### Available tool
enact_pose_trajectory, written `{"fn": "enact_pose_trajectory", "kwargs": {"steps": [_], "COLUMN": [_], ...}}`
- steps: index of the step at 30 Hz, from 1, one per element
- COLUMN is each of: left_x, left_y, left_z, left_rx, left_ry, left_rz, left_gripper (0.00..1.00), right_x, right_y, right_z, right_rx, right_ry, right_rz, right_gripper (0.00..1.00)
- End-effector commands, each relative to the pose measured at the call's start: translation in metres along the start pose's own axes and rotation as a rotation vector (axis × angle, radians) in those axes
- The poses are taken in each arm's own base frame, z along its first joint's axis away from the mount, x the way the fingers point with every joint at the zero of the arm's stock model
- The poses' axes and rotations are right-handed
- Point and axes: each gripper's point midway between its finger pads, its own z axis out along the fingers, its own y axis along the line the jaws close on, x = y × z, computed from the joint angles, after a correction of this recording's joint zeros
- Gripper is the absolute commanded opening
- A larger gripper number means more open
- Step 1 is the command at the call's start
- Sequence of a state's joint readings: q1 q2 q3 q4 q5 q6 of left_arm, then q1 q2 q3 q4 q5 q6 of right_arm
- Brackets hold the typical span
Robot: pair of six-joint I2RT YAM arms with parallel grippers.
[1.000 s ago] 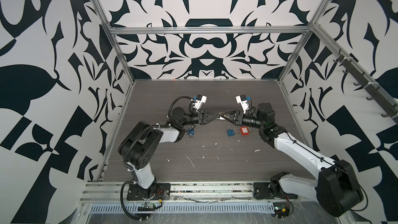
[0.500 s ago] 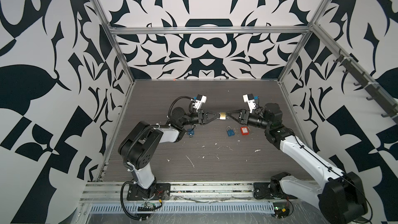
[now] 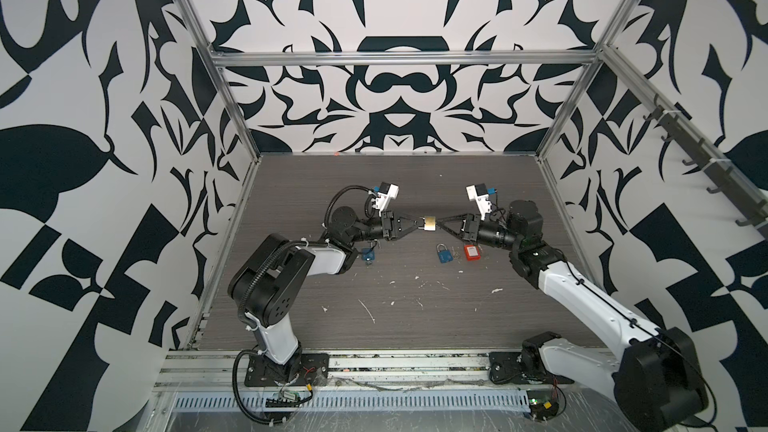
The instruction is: Lock with the key
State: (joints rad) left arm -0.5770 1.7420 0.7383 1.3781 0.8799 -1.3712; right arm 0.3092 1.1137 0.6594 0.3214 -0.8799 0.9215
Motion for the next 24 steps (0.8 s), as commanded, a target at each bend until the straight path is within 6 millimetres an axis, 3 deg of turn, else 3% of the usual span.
{"fn": "enact_pose_trajectory", "kwargs": {"steps": [1, 24], "left_x": [-0.0029, -0.0024], "left_y": [-0.0094, -0.0074], "left_z": [0.0000, 0.0002], "left_rx": [0.030, 0.028], "left_ry": [-0.003, 0.001], "left_rz": [0.048, 0.047], "left_gripper": [0.00, 0.00], "right_x": [-0.0037, -0.0061], "right_y": [0.0126, 0.0073], "right_z": [-0.0016, 0.0056], "right_rx": [-0.050, -0.072], "right_ry": [-0.007, 0.006], "right_rz": [-0.045, -0.014], "right_gripper": [0.18, 0.07]}}
